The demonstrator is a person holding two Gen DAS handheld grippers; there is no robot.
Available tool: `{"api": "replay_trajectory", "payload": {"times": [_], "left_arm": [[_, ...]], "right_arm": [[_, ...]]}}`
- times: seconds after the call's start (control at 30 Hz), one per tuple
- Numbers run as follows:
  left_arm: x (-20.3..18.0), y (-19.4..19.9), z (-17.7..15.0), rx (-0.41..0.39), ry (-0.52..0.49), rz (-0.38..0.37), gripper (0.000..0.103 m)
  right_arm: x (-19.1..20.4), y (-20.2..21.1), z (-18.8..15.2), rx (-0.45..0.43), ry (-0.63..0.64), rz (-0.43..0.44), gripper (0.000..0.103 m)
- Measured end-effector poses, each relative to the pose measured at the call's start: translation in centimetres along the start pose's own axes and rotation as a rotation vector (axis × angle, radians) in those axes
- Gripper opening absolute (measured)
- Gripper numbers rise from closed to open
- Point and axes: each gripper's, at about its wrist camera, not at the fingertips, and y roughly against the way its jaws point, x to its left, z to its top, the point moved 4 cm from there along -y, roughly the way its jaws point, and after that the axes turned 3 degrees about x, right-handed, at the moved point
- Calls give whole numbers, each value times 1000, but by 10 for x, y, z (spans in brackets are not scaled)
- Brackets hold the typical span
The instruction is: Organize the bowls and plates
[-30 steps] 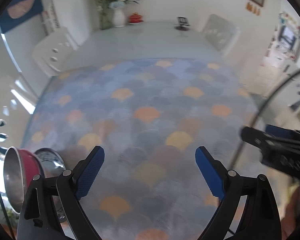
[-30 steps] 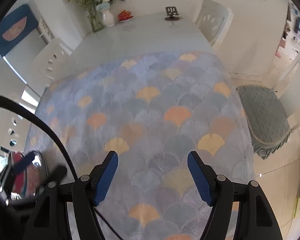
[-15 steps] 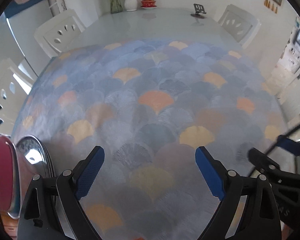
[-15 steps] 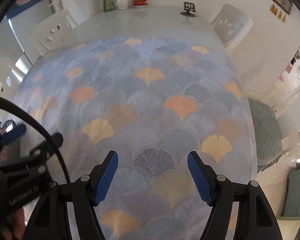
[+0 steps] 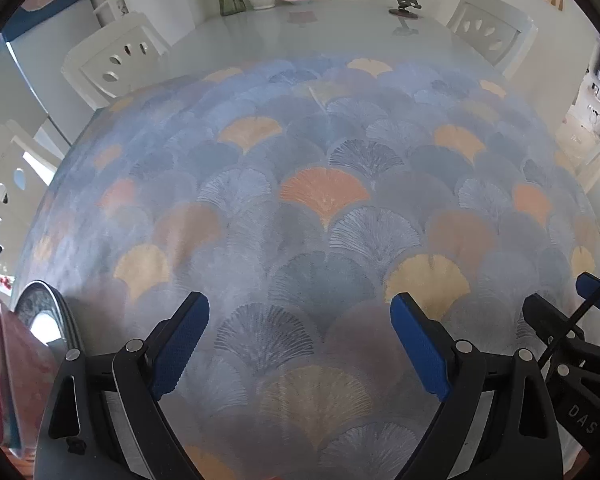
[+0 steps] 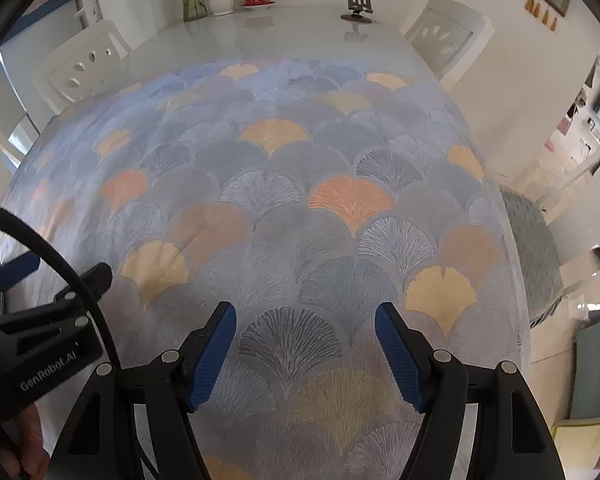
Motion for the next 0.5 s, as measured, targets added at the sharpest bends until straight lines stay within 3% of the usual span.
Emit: {"api": "replay_trajectory", "payload": {"times": [0.43,0.5], "left_arm": [[-6,-13,-2,-52,25,-9,92],[-6,-16,-1,-58,42,-19,92]], "right_arm": [[-8,-14,-2,-15,-26,36,70],[-7,-15,-2,-26,-12,40,78]]}}
